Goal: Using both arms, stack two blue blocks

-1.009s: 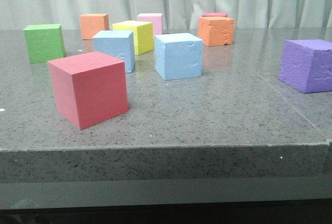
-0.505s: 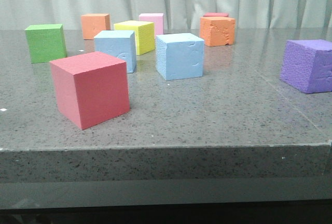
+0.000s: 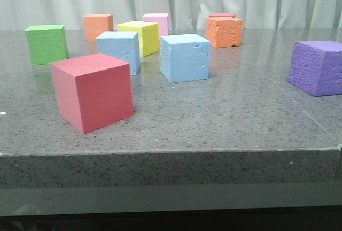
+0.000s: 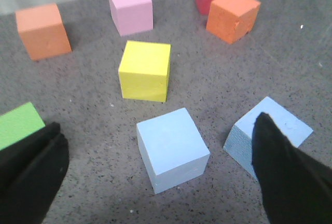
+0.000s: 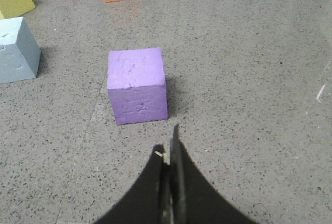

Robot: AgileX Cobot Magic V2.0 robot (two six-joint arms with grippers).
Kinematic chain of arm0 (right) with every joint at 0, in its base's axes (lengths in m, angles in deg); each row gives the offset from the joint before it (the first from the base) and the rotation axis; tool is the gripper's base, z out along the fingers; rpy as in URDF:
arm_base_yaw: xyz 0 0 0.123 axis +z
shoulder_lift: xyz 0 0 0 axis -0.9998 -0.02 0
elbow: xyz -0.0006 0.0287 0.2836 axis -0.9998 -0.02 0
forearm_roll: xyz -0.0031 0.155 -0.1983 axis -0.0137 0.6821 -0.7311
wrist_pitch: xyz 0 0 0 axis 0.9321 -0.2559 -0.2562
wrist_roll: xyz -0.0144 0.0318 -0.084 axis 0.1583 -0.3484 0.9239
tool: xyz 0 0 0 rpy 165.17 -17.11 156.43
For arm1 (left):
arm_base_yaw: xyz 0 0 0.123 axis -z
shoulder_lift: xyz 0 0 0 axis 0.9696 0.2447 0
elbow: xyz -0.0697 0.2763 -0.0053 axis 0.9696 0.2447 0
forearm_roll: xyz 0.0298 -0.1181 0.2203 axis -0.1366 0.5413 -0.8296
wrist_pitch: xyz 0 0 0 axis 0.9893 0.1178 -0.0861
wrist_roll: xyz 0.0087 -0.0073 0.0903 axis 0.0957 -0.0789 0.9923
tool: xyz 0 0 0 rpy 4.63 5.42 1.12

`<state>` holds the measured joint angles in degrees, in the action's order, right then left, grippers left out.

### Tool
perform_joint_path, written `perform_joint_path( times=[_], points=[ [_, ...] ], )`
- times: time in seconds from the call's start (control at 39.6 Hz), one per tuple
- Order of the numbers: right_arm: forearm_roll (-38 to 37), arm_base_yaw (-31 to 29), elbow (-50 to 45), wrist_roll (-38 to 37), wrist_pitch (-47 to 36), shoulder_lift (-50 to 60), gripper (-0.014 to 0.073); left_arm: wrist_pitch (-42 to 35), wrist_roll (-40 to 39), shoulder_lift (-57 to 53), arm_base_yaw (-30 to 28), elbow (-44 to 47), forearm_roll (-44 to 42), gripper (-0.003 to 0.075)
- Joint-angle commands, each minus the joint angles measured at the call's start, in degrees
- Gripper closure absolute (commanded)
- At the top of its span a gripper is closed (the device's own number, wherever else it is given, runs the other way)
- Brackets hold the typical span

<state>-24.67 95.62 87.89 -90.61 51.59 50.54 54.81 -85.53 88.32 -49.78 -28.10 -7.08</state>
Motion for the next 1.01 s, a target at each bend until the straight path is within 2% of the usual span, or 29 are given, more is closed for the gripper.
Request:
perform_joint_path(
  times=[0.0, 0.18, 0.38, 0.61, 0.98],
  points=[
    [-0.1, -0.3, 1.4, 0.3, -4.5, -0.1, 0.0661, 2.2, 0.1, 4.1, 0.5, -7.4, 2.7, 0.0028],
    [-0.1, -0.3, 1.4, 0.3, -4.5, -0.1, 0.0661, 11.6, -0.2, 13.0, 0.5, -18.0, 4.7, 0.0028],
    [-0.1, -0.3, 1.4, 0.3, -4.5, -0.1, 0.0661, 20.3, -5.0, 20.0, 0.5, -26.3, 4.7, 0.0028],
    [-0.1, -0.3, 1.4, 0.3, -4.5, -0.1, 0.0661, 23.7, -10.2, 24.4, 0.5, -29.6, 3.2, 0.0028],
    [-0.1, -0.3, 1.4, 0.3, -4.5, -0.1, 0.0661, 24.8, -10.6, 27.3, 0.5, -29.8, 3.1, 0.0028]
  ],
)
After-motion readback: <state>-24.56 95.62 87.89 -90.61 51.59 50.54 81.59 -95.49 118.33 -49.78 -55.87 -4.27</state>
